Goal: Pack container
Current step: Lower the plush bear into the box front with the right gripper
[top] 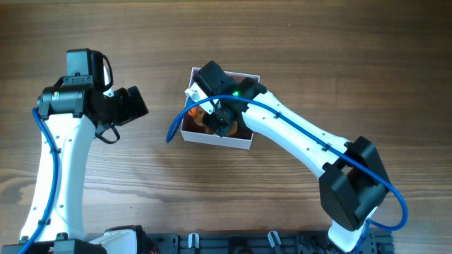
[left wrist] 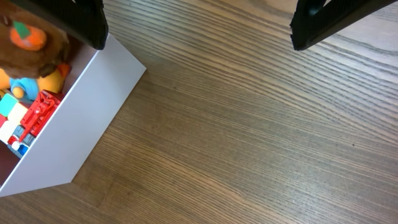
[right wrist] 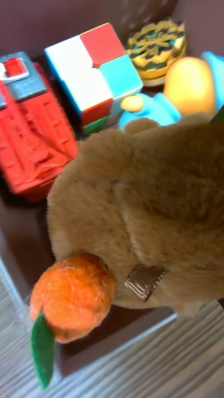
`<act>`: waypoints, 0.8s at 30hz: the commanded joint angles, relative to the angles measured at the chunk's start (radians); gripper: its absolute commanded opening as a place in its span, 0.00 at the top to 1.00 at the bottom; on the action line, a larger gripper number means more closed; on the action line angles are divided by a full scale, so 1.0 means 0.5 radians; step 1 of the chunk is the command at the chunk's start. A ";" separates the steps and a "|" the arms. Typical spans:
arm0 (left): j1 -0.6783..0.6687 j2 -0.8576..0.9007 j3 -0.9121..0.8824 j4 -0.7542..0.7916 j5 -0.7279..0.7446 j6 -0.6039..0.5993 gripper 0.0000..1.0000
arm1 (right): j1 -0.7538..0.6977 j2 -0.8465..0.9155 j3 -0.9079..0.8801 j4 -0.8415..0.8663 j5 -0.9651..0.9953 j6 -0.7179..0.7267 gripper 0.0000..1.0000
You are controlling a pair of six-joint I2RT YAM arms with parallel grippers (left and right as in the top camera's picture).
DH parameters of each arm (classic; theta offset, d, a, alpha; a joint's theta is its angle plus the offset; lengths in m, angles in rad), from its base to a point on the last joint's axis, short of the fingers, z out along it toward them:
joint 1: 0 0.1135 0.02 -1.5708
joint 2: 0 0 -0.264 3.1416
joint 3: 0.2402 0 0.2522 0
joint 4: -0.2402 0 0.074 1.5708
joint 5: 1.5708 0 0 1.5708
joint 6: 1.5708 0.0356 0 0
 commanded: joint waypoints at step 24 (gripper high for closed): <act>0.007 0.011 -0.013 -0.005 0.024 -0.004 0.05 | -0.004 -0.040 0.082 -0.058 0.112 -0.114 0.05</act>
